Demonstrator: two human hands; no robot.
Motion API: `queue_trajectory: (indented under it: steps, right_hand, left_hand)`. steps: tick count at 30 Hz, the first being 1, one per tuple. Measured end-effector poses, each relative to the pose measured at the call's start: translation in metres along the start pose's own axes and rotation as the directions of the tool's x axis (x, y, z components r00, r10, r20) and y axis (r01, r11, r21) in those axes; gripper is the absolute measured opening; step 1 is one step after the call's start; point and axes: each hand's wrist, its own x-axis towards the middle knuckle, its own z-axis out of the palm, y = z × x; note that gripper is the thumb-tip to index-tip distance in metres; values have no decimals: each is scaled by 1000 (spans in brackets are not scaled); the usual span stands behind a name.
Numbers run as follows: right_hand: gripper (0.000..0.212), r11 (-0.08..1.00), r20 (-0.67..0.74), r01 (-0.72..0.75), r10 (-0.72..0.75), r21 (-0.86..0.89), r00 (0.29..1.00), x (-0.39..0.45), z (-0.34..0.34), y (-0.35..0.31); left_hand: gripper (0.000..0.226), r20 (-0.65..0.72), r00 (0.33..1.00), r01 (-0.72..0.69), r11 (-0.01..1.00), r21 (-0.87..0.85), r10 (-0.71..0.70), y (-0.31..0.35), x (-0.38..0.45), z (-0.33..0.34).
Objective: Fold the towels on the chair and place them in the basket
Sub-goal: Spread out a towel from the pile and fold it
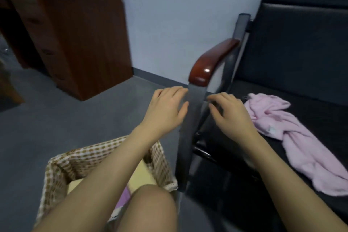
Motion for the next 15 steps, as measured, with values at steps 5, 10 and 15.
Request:
queue_trajectory:
  steps: [5,10,15]
  right_hand:
    - [14,973,-113,-230,225,-31,968,-38,-52,70]
    - [27,858,-42,-499,498,-122,866,-76,-80,141]
    - [34,875,142,-453,477,-171,867,-102,-80,183]
  left_hand:
    - [41,39,991,-120,983,-139,127,83,51,40]
    - [40,183,970,-129,976,-173,161,153,83,95]
    - [53,426,894,-111,990,-89,139,183,99,147]
